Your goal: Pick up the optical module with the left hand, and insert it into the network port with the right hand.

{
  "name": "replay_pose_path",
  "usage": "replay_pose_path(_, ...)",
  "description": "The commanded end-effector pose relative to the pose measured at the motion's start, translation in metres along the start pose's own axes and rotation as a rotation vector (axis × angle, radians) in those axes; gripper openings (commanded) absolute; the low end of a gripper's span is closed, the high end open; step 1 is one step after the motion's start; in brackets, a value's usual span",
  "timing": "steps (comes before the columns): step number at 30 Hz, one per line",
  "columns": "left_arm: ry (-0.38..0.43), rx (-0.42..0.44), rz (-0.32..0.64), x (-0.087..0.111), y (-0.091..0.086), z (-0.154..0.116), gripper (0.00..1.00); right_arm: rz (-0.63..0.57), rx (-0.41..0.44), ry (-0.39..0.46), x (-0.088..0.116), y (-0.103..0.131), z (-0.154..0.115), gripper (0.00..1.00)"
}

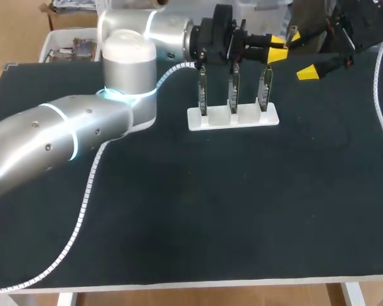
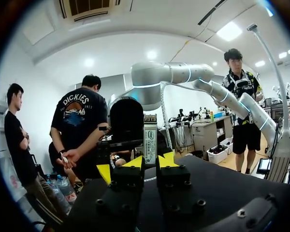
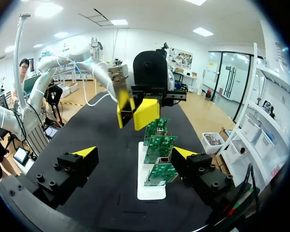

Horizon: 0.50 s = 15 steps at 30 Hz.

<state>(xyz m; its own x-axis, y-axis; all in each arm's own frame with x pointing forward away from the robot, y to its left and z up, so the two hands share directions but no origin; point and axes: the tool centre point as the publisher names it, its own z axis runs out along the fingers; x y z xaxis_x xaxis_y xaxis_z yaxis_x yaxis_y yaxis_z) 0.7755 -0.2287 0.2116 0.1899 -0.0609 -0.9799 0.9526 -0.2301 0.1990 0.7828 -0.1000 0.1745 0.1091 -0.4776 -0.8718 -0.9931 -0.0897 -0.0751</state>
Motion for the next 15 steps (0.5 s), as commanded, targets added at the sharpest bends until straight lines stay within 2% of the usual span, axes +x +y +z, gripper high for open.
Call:
replay_pose_path(1,0.022,-0.028,0.003,-0.005,-0.012,-0.003,0.0,0.0,-0.001,0.0,0.0,-0.001,0.0,1.0)
replay_pose_path(9,0.03,-0.048,0.012,0.003,-0.006,0.002,0.0,0.0,-0.001,0.0,0.0,-0.001,0.0,1.0)
replay_pose_path(15,0.056,-0.053,0.035,0.001,0.003,0.001,0.0,0.0,-0.001,0.0,0.0,-0.001,0.0,1.0)
